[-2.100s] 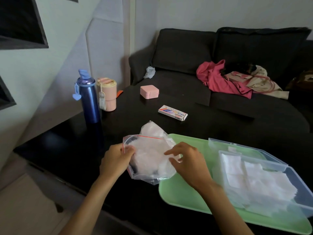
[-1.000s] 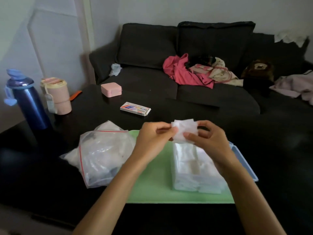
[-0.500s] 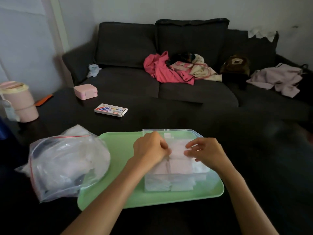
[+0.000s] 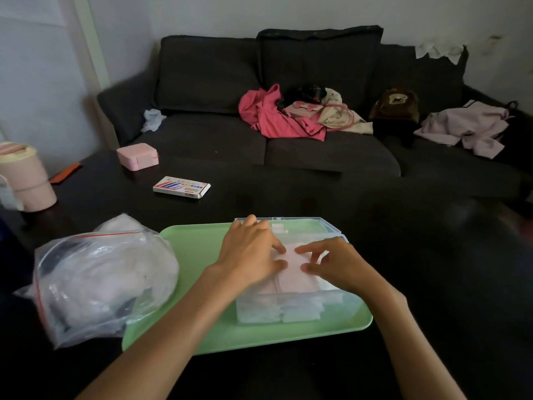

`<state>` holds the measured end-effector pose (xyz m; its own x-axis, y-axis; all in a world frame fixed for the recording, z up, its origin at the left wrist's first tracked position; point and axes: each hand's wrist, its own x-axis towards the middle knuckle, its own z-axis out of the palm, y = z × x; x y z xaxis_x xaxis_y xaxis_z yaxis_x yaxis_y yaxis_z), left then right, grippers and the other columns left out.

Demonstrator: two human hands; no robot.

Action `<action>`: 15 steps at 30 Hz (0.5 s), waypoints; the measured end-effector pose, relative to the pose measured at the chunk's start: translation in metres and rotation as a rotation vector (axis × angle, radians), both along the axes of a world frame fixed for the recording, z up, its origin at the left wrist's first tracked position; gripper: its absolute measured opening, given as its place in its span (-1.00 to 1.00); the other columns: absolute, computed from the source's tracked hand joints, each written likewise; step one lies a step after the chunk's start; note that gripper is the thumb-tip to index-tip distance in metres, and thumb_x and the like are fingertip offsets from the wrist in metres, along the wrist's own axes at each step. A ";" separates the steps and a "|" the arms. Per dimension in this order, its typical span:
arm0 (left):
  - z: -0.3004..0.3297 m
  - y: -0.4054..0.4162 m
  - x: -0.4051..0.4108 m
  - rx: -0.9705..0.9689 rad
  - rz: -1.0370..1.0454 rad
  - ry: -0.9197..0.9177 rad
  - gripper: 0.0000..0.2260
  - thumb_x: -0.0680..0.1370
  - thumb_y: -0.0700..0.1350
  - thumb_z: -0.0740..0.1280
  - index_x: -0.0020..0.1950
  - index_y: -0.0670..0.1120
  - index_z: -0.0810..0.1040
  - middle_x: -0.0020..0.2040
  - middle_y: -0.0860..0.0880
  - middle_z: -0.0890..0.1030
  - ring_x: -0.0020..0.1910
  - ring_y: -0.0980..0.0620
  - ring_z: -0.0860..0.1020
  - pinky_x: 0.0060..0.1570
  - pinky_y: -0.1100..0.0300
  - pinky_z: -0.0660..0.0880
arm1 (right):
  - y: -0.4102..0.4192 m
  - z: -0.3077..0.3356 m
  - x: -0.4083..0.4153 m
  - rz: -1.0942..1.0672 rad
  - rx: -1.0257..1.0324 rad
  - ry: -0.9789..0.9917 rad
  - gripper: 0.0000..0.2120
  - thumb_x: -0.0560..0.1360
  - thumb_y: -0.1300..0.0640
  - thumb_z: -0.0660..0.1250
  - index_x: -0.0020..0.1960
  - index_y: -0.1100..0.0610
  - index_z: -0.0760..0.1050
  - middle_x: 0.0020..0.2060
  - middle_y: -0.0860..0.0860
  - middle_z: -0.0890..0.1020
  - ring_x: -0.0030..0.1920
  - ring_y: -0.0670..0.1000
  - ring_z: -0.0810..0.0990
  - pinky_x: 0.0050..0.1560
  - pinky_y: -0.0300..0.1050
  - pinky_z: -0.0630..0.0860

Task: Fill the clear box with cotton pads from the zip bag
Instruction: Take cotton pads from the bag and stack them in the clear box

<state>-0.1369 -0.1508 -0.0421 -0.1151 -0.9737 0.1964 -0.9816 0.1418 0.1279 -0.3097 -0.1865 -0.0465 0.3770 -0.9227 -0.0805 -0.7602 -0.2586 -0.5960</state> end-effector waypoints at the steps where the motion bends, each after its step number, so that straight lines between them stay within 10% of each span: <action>1: -0.001 0.000 -0.001 -0.010 -0.009 -0.035 -0.67 0.49 0.23 0.29 0.22 0.19 0.55 0.16 0.09 0.48 0.18 0.01 0.33 0.04 0.13 0.18 | 0.000 -0.002 0.001 0.000 0.005 0.016 -0.69 0.45 0.08 0.43 0.18 -0.10 0.57 -0.17 -0.12 0.55 -0.25 -0.18 0.45 -0.07 -0.26 0.37; 8: -0.002 0.006 -0.007 -0.043 -0.032 -0.115 -0.66 0.54 0.15 0.26 0.29 0.12 0.49 0.21 0.03 0.45 0.24 -0.01 0.30 0.14 0.11 0.20 | 0.003 0.004 0.005 -0.045 -0.019 0.141 -0.73 0.45 0.02 0.41 0.12 -0.18 0.54 -0.13 -0.12 0.59 -0.09 -0.10 0.53 -0.04 -0.17 0.42; 15: 0.027 0.063 0.059 -0.557 0.229 0.315 -0.75 0.49 -0.02 0.38 0.16 0.08 0.58 0.07 0.07 0.55 0.05 -0.01 0.45 0.03 0.08 0.39 | 0.027 0.035 0.036 -0.105 -0.365 -0.181 -0.81 0.44 0.10 0.42 -0.15 -0.21 0.56 -0.34 -0.20 0.56 -0.33 -0.16 0.54 -0.31 -0.23 0.49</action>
